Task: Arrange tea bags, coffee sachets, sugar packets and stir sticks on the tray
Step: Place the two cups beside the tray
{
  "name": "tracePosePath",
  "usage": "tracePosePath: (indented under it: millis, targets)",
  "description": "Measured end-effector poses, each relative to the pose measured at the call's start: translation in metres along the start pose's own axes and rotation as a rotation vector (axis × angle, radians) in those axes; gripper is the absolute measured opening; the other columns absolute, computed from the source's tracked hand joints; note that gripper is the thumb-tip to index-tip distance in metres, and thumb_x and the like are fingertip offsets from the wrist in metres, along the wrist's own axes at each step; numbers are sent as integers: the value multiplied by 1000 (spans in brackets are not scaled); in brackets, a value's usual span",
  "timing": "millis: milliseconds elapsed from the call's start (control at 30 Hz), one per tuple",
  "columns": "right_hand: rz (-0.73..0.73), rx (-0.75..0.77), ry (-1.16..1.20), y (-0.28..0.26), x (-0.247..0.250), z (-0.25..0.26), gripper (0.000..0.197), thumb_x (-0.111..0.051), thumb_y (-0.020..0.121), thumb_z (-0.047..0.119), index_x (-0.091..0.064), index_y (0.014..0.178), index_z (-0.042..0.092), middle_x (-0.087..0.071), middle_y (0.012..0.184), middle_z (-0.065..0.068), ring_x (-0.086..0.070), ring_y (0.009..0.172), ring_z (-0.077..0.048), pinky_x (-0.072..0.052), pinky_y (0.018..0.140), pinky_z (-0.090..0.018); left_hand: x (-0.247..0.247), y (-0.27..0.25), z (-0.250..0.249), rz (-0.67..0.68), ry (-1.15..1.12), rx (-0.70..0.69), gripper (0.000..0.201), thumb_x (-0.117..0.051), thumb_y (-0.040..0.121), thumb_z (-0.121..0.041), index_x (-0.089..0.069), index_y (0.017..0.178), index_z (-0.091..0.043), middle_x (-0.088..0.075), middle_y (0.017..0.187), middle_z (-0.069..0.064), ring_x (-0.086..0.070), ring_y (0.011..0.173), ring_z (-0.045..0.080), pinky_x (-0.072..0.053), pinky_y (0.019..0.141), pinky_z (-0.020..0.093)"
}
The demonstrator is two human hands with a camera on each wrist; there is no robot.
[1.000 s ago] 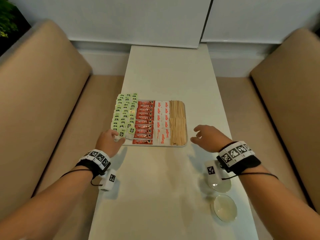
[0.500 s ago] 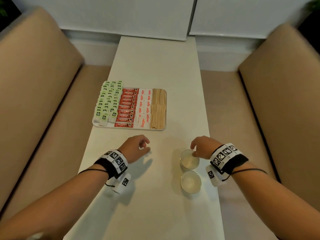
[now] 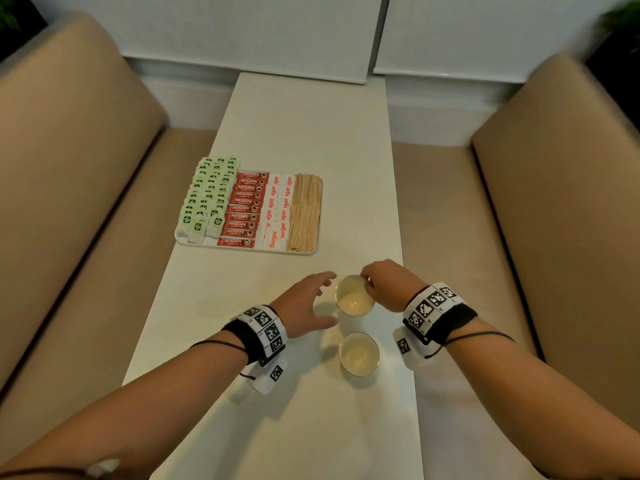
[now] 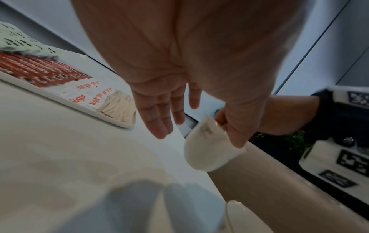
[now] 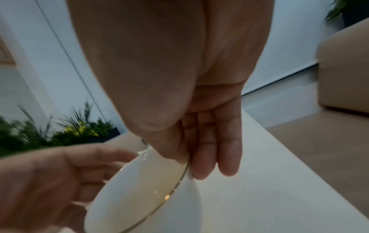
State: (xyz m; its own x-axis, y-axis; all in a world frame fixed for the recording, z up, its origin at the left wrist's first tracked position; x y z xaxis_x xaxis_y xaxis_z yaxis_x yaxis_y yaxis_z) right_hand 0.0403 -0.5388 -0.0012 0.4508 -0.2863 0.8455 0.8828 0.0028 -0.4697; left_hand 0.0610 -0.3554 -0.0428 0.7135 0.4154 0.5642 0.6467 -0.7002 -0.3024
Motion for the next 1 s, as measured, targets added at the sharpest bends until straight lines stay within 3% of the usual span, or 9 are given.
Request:
tracePosePath:
  millis: [133, 267, 400, 567, 667, 767, 867, 1000]
  targets:
    - [-30, 118, 102, -10, 14, 17, 29, -47, 102, 19, -69, 120, 13, -72, 108, -7, -63, 91, -21, -52, 81, -33, -5, 7, -17, -86, -64, -68, 96, -87, 71, -39, -32, 149, -29, -47, 142, -8, -49, 124, 10, -45, 103, 31]
    - [-43, 152, 152, -17, 11, 20, 31, -47, 105, 26, -64, 130, 17, -73, 111, -4, -66, 96, -20, -53, 85, -35, -3, 7, -20, -128, -92, -99, 84, -89, 67, -37, -43, 137, -30, -55, 127, -10, -54, 113, 10, -48, 96, 31]
    - [-2, 165, 82, -29, -7, 17, 49, -55, 100, 48, -53, 141, 21, -70, 118, 2, -65, 103, -18, -49, 86, -31, 4, 0, 3, -153, -91, -6, 83, -90, 67, -36, -43, 135, -30, -56, 125, -10, -55, 112, 13, -50, 96, 34]
    - [161, 235, -95, -44, -59, 16, 72, -67, 86, 60, -44, 147, 29, -54, 136, 1, -57, 118, -22, -49, 95, -38, 15, -15, 43, -191, -73, 151, 82, -90, 66, -39, -44, 133, -30, -57, 123, -9, -56, 111, 17, -51, 94, 38]
    - [277, 229, -139, -50, -90, 16, 92, -79, 75, 57, -36, 151, 29, -46, 144, 2, -53, 124, -25, -50, 99, -42, 19, -23, 61, -203, -92, 215, 81, -90, 66, -37, -45, 132, -30, -58, 121, -7, -58, 108, 18, -53, 91, 36]
    - [314, 235, -185, -49, -105, 18, 92, -84, 73, 46, -36, 149, 27, -43, 144, 1, -56, 118, -27, -54, 93, -43, 27, -27, 70, -224, -112, 237, 79, -90, 67, -36, -45, 132, -29, -59, 120, -7, -59, 108, 18, -53, 91, 37]
    - [306, 231, -186, -41, -102, 22, 86, -83, 76, 36, -36, 148, 24, -43, 139, -1, -61, 109, -28, -57, 86, -42, 39, -26, 77, -244, -123, 244, 79, -90, 67, -37, -46, 132, -30, -59, 120, -7, -59, 109, 18, -53, 92, 39]
    - [217, 222, -136, -16, -85, 30, 93, -80, 77, 35, -27, 153, 26, -45, 139, -3, -60, 111, -29, -56, 86, -41, 61, -19, 86, -283, -141, 266, 78, -91, 66, -38, -47, 131, -32, -60, 118, -8, -60, 107, 17, -54, 92, 41]
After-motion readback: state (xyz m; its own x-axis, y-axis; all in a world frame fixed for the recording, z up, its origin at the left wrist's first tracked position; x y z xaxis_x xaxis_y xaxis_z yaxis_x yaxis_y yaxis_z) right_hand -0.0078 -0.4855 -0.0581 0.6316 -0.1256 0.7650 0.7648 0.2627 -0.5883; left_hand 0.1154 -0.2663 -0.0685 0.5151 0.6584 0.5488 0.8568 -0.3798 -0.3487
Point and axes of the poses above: each hand's wrist, its own y-axis towards the middle knuckle, its own x-axis out of the back of the hand, z = x × y, the point moved 6 cm from there along y, towards the middle knuckle
